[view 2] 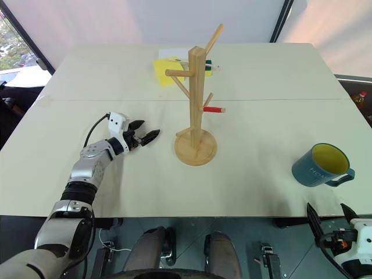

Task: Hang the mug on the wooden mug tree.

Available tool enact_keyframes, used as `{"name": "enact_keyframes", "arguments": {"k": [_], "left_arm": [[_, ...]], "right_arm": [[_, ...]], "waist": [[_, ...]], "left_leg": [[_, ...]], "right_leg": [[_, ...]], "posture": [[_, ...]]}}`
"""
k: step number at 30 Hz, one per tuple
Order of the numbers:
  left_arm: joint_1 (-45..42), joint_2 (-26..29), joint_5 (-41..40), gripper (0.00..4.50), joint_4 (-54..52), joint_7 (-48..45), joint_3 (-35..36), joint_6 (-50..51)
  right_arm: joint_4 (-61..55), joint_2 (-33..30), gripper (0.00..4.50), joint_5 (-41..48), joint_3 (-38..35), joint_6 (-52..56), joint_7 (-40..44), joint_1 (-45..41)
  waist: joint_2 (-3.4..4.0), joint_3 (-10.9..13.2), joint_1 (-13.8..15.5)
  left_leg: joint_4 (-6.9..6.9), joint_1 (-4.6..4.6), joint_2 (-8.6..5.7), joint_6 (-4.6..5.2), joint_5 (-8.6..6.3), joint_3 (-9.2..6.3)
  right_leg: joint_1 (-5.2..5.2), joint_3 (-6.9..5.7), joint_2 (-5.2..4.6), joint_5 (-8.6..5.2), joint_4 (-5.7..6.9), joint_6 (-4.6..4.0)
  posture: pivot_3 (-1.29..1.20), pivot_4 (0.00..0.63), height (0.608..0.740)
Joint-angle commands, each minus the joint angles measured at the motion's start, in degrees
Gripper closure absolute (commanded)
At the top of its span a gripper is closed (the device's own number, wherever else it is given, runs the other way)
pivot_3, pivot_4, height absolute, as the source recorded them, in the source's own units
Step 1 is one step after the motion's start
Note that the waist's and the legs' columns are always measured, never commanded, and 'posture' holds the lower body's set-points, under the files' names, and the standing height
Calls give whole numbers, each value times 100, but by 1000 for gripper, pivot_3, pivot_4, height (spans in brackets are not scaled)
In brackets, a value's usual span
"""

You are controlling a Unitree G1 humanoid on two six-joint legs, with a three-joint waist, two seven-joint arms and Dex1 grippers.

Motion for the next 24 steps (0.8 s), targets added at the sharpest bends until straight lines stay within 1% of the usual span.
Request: {"name": "enact_keyframes", "arguments": {"k": [1,10,12,16,20,24], "left_arm": [[-13,11,-6,0,6,-4,62,-80],[38,59,-107,0,-152,-167,82,42],[96,96,-187,0,-345,-404,39,91],[500,261,-447,0,-1281,-1268,-238,248],[960,613,-934,0,-2539,-2225,-615,948],[1197,930,-1227,0,-3496,-2821,-989,1393]], "right_arm": [[52,-65,222,106,-226,-183,46,-2],[198,-139,222,1,-202,-188,-42,-114],[211,-188,222,-8,-214,-138,-100,-172],[266,-274,222,-49,-215,-86,-207,-277],[293,-316,222,14,-296,-64,-345,-391],[312,-339,222,-39,-321,-101,-458,-506]], "waist": [[0,0,4],[1,0,-1],[1,0,-1],[1,-1,-16],[6,-2,-26],[15,-7,-30]], "left_leg": [[0,0,0,0,0,0],[0,0,0,5,3,0],[-1,0,0,5,3,0],[-3,-4,0,5,3,2],[-5,-4,1,4,3,1],[-3,-4,1,-5,-1,0]], "right_leg": [[0,0,0,0,0,0],[0,0,0,0,0,0],[-1,0,0,0,0,0],[-5,2,0,0,-2,-1],[-7,3,0,-2,-1,-5],[-5,4,-3,-1,-2,-11]], "posture": [[0,150,730],[0,150,730],[0,150,730],[0,150,730],[0,150,730],[0,150,730]]}}
